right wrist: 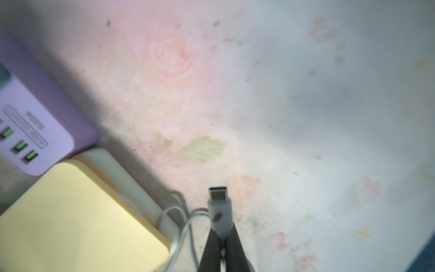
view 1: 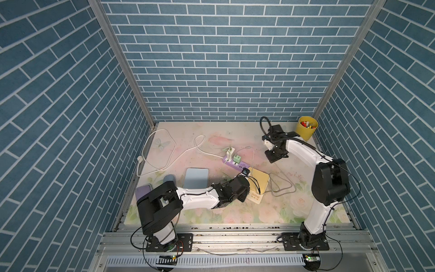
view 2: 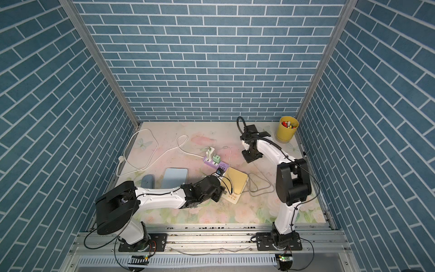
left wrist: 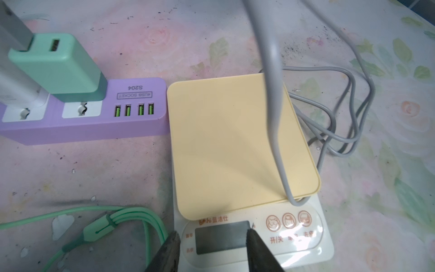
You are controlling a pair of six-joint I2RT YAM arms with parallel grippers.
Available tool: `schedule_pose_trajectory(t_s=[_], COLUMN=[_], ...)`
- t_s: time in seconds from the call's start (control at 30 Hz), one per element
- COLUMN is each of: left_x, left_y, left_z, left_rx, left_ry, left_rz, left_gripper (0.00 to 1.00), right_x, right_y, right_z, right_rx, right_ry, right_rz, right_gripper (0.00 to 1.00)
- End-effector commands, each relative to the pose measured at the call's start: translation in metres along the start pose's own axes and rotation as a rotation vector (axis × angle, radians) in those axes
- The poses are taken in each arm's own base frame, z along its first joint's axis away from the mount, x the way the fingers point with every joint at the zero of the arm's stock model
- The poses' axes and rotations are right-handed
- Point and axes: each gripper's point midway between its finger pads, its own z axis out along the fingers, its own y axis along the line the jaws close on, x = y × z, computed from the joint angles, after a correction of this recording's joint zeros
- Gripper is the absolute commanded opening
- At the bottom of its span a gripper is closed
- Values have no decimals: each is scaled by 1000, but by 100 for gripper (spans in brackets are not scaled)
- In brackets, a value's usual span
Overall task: Charge the electronic scale
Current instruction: Move the electronic scale to the center of the board.
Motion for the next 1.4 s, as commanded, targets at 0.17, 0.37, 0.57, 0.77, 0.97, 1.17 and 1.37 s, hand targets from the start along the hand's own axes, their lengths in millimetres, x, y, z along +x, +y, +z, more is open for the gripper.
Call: schedule_pose_trajectory(t_s=[0.17, 0.37, 0.57, 0.77, 0.97, 1.17, 1.37], left_x=[-13, -48, -67, -59, -60, -54, -71], left_y=[-38, -72, -87, -36, -23, -34, -62], left_z=[25, 25, 22, 4, -3, 21, 28], left_rx=[123, 254, 298, 154, 189, 280, 428], left_ry=[45, -5, -2, -33, -45, -13, -40], left_rz=[76, 103, 135, 44, -24, -73, -105], left_gripper=[49, 49, 50, 52, 59, 60, 39], right_x=[42, 73, 92, 101, 101, 119, 145], right_y=[-10, 6, 14, 26, 58, 77, 70], right_z=[-83, -109, -126, -115, -101, -89, -86], right_rx=[21, -52, -72, -105, -155, -181, -133], right_ry=[-119, -169, -183, -142, -105, -57, -20], right_rz=[215, 267, 268, 260, 225, 259, 300], right_gripper=[0, 0, 0, 0, 0, 0, 0])
